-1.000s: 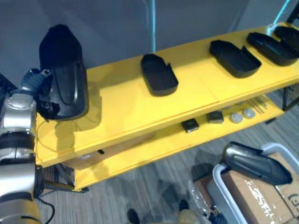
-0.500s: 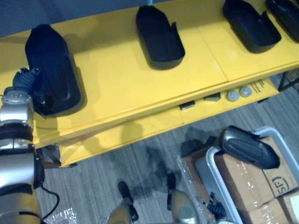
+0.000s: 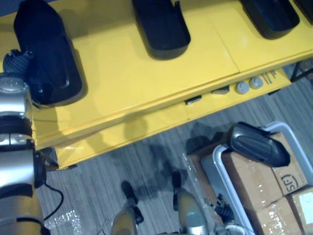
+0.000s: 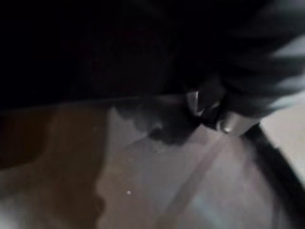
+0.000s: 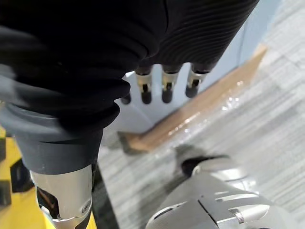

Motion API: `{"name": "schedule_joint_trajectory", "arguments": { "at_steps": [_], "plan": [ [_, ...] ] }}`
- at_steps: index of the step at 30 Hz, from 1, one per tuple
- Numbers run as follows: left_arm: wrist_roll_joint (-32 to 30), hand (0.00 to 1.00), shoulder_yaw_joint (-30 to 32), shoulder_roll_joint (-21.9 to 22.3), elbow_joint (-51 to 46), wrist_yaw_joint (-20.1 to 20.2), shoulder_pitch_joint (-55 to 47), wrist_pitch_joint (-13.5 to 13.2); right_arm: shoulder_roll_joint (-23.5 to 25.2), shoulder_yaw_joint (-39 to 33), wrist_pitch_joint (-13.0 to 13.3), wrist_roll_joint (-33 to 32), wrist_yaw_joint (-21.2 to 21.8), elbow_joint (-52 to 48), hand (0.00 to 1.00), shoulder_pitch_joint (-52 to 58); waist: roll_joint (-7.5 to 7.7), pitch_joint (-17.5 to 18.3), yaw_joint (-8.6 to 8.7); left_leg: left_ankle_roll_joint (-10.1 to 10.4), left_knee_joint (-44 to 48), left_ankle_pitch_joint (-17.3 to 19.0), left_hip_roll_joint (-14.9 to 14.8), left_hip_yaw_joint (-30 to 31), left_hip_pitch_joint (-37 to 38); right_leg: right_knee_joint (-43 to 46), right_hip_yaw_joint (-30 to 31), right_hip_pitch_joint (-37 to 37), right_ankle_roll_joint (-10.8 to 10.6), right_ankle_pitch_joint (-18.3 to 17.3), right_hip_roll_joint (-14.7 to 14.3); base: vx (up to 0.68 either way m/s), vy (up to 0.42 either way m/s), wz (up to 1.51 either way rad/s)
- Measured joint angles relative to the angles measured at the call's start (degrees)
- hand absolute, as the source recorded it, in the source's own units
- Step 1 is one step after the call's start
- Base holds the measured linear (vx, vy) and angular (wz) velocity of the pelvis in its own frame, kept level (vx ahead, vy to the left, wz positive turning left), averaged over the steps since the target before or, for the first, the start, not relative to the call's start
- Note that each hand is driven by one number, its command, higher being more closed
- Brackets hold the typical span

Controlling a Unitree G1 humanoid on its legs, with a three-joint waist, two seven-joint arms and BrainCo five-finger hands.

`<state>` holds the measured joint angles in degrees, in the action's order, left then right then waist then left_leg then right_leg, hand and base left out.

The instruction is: Walk over and take plastic housings, then place them on the shelf

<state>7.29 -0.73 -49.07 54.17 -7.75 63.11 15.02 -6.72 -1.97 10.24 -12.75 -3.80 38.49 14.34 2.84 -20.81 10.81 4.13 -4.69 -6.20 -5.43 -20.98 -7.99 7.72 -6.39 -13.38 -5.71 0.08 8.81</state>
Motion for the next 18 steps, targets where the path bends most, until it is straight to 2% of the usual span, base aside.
{"name": "schedule_joint_trajectory", "arguments": {
  "at_steps": [7, 18],
  "plan": [
    [0.2, 0.0, 0.0, 0.0, 0.0, -2.7, 1.2, 0.0, 0.0, 0.0, 0.0, 0.0, 0.0, -0.1, 0.0, 0.0, 0.37, -0.2, 0.38, 0.0, 0.0, 0.0, 0.0, -0.2, -0.1, 0.0, 0.2, -0.2, -0.1, 0.1, 0.0, 0.0, 0.0, -0.01],
    [3.2, 0.0, 0.1, 0.0, -0.1, -3.4, 2.8, -0.2, 0.0, 0.0, 0.0, 0.0, -0.1, -0.4, 0.0, 0.0, 0.72, -1.0, 0.17, 0.0, 0.0, 0.0, 0.1, -0.1, 0.1, 0.0, 0.1, 0.0, -0.1, 0.2, 0.1, 0.0, 0.0, 0.0]
  ]
}}
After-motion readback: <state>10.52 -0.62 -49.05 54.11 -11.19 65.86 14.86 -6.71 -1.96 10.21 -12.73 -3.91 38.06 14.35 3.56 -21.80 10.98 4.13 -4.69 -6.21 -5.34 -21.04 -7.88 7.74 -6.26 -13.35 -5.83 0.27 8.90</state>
